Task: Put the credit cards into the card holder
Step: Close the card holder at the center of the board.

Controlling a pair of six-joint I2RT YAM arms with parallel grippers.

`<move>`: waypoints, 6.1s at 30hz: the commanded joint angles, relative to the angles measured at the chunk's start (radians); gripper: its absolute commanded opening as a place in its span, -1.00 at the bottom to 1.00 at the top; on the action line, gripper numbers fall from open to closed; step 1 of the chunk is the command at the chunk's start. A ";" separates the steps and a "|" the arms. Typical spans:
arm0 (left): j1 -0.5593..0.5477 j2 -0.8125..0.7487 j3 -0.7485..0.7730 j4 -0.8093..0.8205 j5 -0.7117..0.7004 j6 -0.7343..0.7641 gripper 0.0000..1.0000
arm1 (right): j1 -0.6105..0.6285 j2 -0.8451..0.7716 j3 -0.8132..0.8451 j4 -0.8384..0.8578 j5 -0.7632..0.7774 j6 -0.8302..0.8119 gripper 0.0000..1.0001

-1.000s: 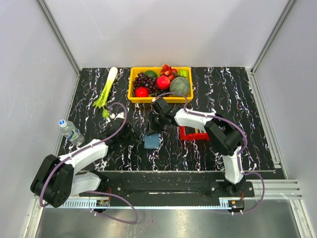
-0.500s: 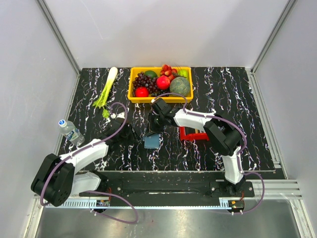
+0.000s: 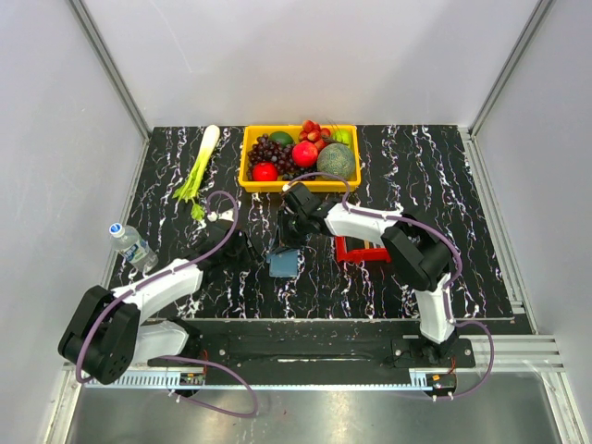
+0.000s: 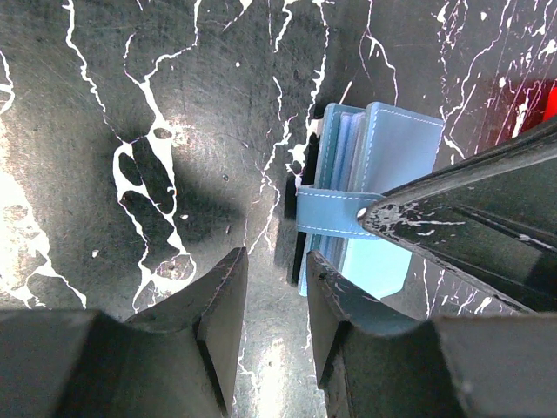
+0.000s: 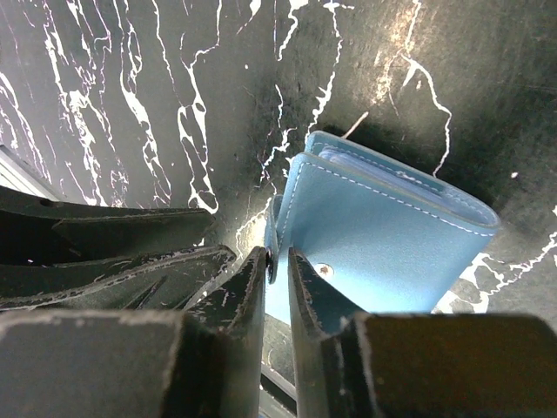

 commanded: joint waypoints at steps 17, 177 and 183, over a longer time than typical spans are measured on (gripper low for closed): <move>0.006 0.013 0.023 0.047 0.029 0.014 -0.26 | 0.011 -0.054 0.014 -0.012 -0.004 -0.023 -0.99; -0.149 0.309 0.157 -0.007 -0.111 0.082 -0.29 | -0.023 -0.156 -0.209 -0.032 0.202 -0.003 -1.00; -0.149 0.291 0.150 -0.005 -0.109 0.085 -0.22 | -0.023 -0.140 -0.193 -0.032 0.210 -0.016 -1.00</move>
